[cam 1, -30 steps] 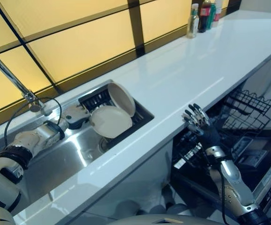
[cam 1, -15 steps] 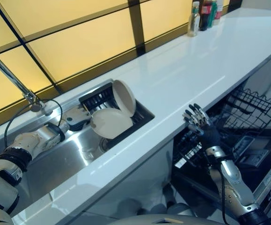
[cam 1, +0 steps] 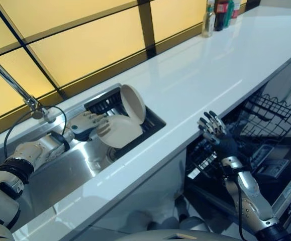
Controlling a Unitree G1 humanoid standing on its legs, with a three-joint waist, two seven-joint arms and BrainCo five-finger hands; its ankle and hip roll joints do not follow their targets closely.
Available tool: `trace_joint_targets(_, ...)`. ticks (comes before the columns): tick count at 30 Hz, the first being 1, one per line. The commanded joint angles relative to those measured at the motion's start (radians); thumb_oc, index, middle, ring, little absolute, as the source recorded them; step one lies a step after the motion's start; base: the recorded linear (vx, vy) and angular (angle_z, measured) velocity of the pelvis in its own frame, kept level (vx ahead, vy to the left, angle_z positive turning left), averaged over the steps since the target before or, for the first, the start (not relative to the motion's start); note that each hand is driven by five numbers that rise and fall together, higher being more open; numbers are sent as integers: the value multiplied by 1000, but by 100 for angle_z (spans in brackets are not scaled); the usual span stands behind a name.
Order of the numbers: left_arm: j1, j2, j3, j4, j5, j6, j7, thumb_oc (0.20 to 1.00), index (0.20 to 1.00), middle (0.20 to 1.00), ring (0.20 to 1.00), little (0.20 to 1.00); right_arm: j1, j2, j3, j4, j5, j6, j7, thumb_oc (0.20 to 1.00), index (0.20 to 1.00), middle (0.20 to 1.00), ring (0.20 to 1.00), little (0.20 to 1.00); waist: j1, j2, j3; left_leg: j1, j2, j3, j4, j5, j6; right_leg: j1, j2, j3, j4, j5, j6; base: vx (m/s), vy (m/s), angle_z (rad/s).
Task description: Pick up plates and place into dishwasher.
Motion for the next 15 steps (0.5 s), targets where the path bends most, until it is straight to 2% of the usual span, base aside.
trace_joint_targets(1,23,45,76,-29,-78,16,58,1000,1000,1000,1000,1000,-4,-16,27,-95,13,-55,8,1000,1000,1000,1000,1000,6,-39,-18,-60,4,-27,67,-60,47,-53,-61,-43,106,-74,103,0,0,0)
trace_joint_targets(8,75,6,116,-69,-82,-13,101,1000,1000,1000,1000,1000,8,-11,23,-89,17,-63,19,1000,1000,1000,1000,1000,9,-43,-18,-61,6,-26,67,-60,46,-53,-60,-42,102,-74,102,0,0,0)
trace_joint_targets(15,112,-40,97,-92,-84,22,91,1000,1000,1000,1000,1000,13,-11,27,-92,12,-64,27,1000,1000,1000,1000,1000,1,-44,-7,-64,6,-25,71,-60,47,-61,-62,-40,112,-77,102,0,0,0)
